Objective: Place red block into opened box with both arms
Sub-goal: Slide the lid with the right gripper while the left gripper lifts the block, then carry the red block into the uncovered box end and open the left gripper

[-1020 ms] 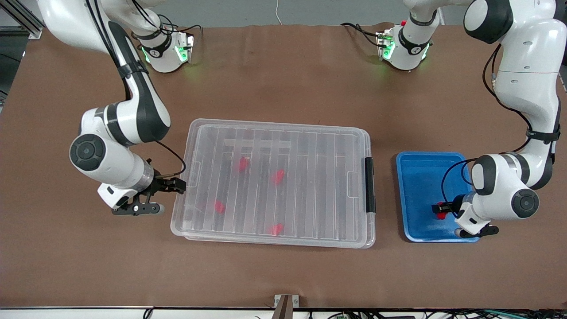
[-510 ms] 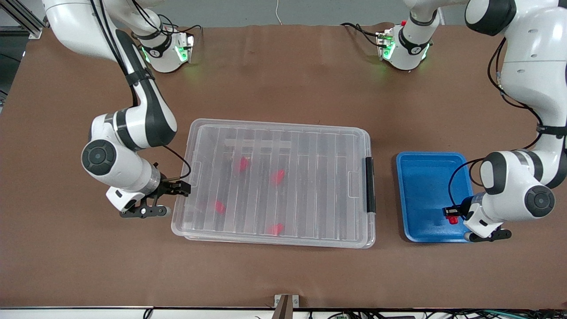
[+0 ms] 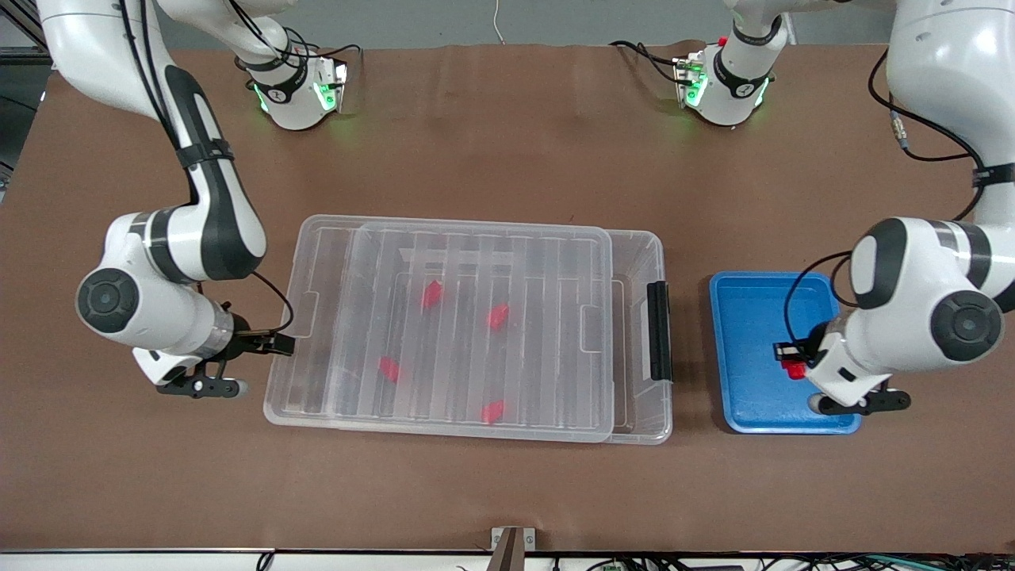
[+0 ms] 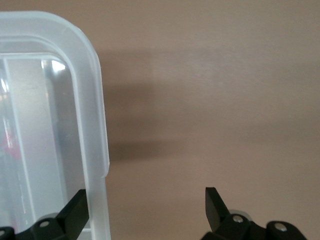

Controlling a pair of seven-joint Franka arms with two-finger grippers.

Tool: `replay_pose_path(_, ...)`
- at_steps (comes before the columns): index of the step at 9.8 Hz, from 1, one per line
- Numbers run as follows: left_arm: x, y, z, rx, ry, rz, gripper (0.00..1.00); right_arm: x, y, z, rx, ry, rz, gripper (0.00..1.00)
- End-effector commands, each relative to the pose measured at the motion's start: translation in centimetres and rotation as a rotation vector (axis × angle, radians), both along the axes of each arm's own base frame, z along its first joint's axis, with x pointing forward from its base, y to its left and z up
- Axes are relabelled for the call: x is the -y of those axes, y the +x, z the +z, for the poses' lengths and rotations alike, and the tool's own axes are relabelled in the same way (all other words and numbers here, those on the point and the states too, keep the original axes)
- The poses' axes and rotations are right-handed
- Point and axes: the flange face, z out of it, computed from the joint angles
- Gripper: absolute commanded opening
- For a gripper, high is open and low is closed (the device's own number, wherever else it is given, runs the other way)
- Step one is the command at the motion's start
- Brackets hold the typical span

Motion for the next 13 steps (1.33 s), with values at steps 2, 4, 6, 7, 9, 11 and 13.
replay_pose_path(2, 11.0, -3.1, -0.1, -0.012, 0.043, 0.042, 0.0, 5.7, -0.8, 1.4, -0.037, -0.079, -0.033, 1.0)
replay_pose_path(4, 17.8, -4.8, 0.7, 0.029, 0.039, 0.053, 0.0, 8.5, -0.9, 1.5, -0.047, -0.092, -0.02, 1.0)
replay_pose_path(6, 22.5, -6.3, -1.9, 0.033, 0.033, 0.026, 0.0, 10.2, -0.7, 2.7, -0.038, -0.098, -0.019, 1.0)
replay_pose_path(7, 24.4, -6.9, -3.3, 0.045, 0.026, 0.006, 0.0, 9.8, -0.2, 3.9, -0.011, -0.087, -0.029, 1.0)
replay_pose_path(9, 26.6, -6.9, -7.7, 0.069, -0.005, -0.061, 0.01, 10.0, 0.2, 10.7, 0.085, -0.078, -0.037, 1.0)
replay_pose_path(11, 27.9, -7.1, -12.0, 0.072, -0.021, -0.091, 0.02, 12.6, -2.4, 19.7, 0.161, -0.073, -0.125, 1.0)
replay_pose_path(13, 28.9, -7.8, -16.0, 0.056, -0.027, -0.148, 0.04, 15.6, -8.1, 28.0, 0.179, -0.011, -0.255, 1.0)
